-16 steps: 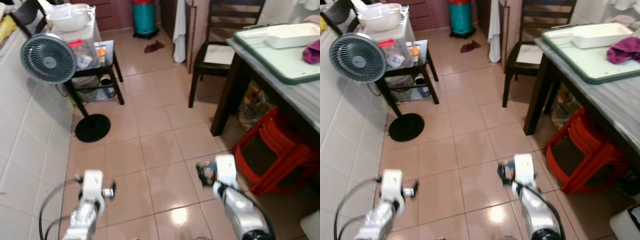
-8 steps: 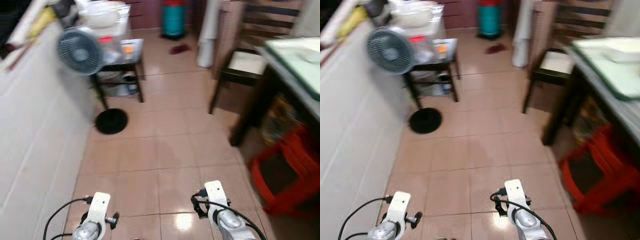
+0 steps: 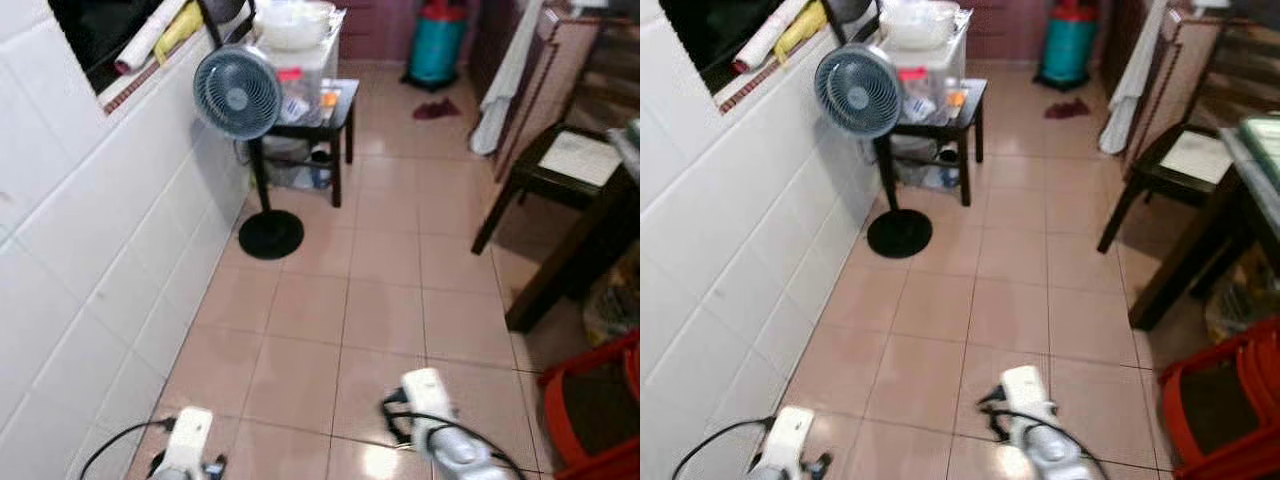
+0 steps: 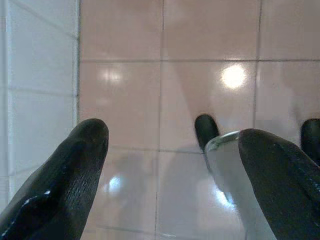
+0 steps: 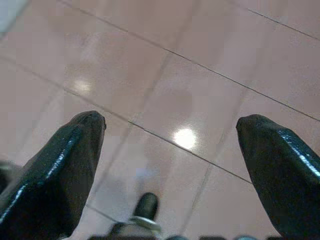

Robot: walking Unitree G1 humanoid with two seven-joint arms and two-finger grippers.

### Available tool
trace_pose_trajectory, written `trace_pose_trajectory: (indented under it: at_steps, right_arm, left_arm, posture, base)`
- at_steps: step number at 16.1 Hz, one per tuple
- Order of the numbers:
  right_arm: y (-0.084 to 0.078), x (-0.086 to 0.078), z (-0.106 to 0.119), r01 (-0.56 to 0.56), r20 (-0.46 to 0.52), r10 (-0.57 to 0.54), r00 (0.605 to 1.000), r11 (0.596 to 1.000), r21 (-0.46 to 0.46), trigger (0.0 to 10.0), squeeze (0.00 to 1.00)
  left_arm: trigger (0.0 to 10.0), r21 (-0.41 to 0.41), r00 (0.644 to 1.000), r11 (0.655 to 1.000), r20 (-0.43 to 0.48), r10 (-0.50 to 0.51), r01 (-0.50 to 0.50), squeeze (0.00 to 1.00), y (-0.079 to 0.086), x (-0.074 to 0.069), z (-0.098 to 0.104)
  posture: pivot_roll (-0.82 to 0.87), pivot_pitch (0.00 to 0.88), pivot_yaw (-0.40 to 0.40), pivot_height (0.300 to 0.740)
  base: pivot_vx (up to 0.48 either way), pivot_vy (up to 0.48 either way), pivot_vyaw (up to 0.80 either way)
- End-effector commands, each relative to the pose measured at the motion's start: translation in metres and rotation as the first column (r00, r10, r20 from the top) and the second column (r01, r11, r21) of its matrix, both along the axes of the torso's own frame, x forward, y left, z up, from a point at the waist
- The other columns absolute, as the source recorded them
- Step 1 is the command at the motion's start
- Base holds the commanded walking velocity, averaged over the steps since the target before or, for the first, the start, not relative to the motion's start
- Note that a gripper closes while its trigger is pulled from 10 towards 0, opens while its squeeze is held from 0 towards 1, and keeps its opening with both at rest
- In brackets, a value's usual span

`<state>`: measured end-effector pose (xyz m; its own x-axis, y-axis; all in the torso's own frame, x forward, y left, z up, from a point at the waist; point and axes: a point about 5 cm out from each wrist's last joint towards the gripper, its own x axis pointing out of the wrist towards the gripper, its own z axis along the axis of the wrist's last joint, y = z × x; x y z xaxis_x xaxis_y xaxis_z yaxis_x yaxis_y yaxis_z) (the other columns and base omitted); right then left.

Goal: Setting the table

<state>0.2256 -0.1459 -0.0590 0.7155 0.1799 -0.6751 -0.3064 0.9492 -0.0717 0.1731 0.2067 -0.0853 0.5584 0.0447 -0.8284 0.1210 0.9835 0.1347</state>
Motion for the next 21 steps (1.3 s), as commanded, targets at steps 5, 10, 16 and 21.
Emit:
trace_pose_trajectory:
  at_steps: [5, 10, 16, 21]
  right_arm:
    - [-0.003, -0.004, -0.003, -0.023, -0.016, 0.022, 1.0, 0.999, -0.026, 10.0, 0.0]
    - [-0.003, -0.003, -0.002, -0.029, -0.009, 0.028, 1.0, 0.999, -0.035, 10.0, 0.0]
    - [-0.004, -0.003, -0.002, -0.02, 0.002, 0.02, 1.0, 0.999, -0.041, 10.0, 0.0]
    - [-0.007, -0.004, -0.003, 0.011, -0.006, -0.012, 1.0, 0.999, -0.042, 10.0, 0.0]
  left_arm:
    - [10.0, 0.003, 1.0, 1.0, -0.021, 0.008, -0.008, 0.0, 0.002, -0.012, -0.005]
    - [10.0, 0.013, 1.0, 1.0, -0.019, 0.011, -0.011, 0.0, 0.012, -0.013, -0.003]
    - [10.0, 0.014, 1.0, 1.0, -0.012, -0.006, 0.006, 0.0, 0.011, -0.011, -0.002]
    - [10.0, -0.003, 0.999, 1.0, -0.03, -0.025, 0.025, 0.0, -0.008, -0.024, -0.01]
  posture:
    - [-0.14, 0.053, 0.047, 0.74]
    - [-0.14, 0.054, 0.05, 0.74]
    - [-0.14, 0.055, 0.05, 0.74]
    - [-0.15, 0.056, 0.05, 0.74]
  base:
    - [0.099, 0.295, 0.0]
    - [0.276, 0.359, 0.0]
    - [0.292, 0.361, 0.0]
    - [0.245, 0.132, 0.0]
